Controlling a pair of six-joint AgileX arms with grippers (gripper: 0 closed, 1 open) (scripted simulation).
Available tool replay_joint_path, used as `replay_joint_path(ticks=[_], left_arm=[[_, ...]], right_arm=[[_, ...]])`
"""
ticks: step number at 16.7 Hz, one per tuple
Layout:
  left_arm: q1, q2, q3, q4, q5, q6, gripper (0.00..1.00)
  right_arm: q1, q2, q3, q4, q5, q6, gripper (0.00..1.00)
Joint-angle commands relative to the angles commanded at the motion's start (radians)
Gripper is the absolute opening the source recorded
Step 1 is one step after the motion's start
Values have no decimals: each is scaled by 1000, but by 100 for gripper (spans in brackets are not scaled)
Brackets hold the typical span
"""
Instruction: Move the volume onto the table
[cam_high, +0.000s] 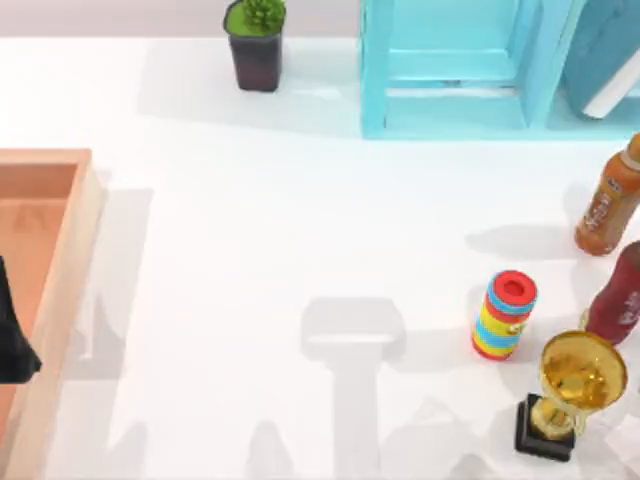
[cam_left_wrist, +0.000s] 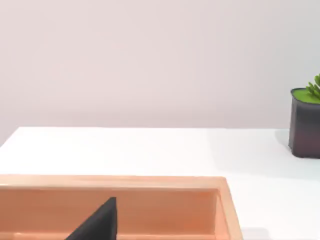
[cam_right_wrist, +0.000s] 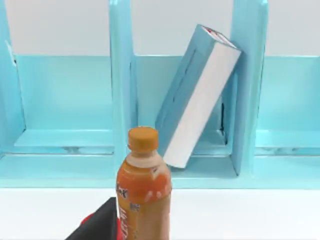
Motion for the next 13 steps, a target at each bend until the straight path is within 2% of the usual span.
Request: replay_joint_path(ticks=[4, 7, 13], left_arm=[[0, 0, 0, 0, 0, 0, 100], [0, 0, 0, 0, 0, 0, 100], [0, 0, 0, 0, 0, 0, 100]], right_arm=[[-5, 31, 24, 27, -7, 6, 100], [-18, 155, 107, 131, -33, 26, 100], [-54, 676, 385, 477, -115, 87, 100]])
